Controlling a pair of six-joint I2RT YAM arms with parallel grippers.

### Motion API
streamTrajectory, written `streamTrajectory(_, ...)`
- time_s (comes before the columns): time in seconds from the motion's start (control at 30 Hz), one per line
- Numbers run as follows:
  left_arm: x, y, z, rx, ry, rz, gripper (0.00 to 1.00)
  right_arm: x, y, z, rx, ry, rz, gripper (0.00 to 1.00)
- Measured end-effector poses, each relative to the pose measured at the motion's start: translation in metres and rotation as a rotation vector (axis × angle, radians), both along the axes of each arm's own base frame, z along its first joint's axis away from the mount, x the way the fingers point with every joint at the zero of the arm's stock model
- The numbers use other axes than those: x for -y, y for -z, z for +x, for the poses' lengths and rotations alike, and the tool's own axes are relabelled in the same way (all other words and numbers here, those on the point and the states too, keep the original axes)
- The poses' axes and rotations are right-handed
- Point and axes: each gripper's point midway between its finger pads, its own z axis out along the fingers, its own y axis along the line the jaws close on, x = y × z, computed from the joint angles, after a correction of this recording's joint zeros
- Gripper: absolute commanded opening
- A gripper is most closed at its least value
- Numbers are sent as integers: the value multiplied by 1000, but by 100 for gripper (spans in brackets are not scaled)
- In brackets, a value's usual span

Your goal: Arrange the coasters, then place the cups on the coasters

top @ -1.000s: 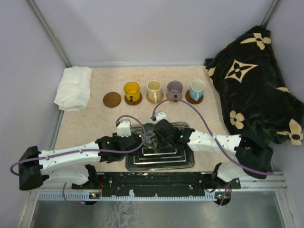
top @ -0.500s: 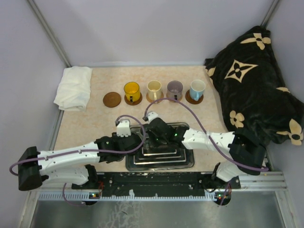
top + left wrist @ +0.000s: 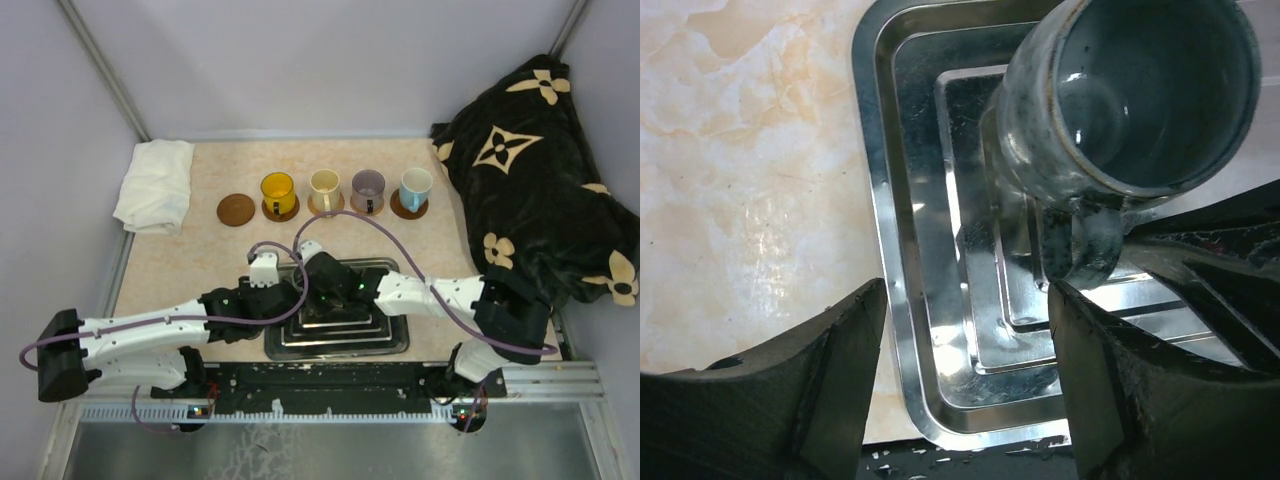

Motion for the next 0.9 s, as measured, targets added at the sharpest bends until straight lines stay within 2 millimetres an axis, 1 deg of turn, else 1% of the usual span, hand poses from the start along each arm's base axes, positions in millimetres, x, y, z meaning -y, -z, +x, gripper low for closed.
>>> streamTrajectory(0.07,3,-2,1,6,15,-9,72,5,-3,2,15,18,-9,3)
streamTrajectory(0.1,4,-3,1,9,21,-12,71,9,-8,4,27,29,-7,3)
streamTrajectory(0.2,8,-5,2,20,43,-22,71,21,-27,7,73,74,22,2)
streamTrajectory(0.23,10,-6,2,23,52,-26,71,27,-35,9,89,96,35,0)
streamTrajectory(0.3,13,-7,2,24,69,-30,71,40,-49,12,124,143,55,0)
streamTrajectory(0.33,15,-8,2,26,78,-36,71,46,-54,13,139,164,57,5)
streamTrajectory(0.37,19,-8,2,27,92,-41,71,54,-58,15,158,193,57,12)
streamTrajectory(0.4,21,-8,3,27,102,-43,71,59,-61,17,169,214,54,17)
streamTrajectory(0.47,26,-8,2,26,123,-48,71,72,-64,21,195,259,33,23)
streamTrajectory(0.6,35,-2,2,14,161,-37,70,95,-67,28,244,333,-21,23)
streamTrajectory(0.73,37,9,2,0,187,10,67,115,-74,34,287,411,-45,24)
streamTrajectory(0.8,38,13,3,-7,197,39,65,125,-80,36,309,452,-44,24)
streamTrajectory(0.9,45,15,5,-15,206,68,64,139,-92,39,344,511,-23,26)
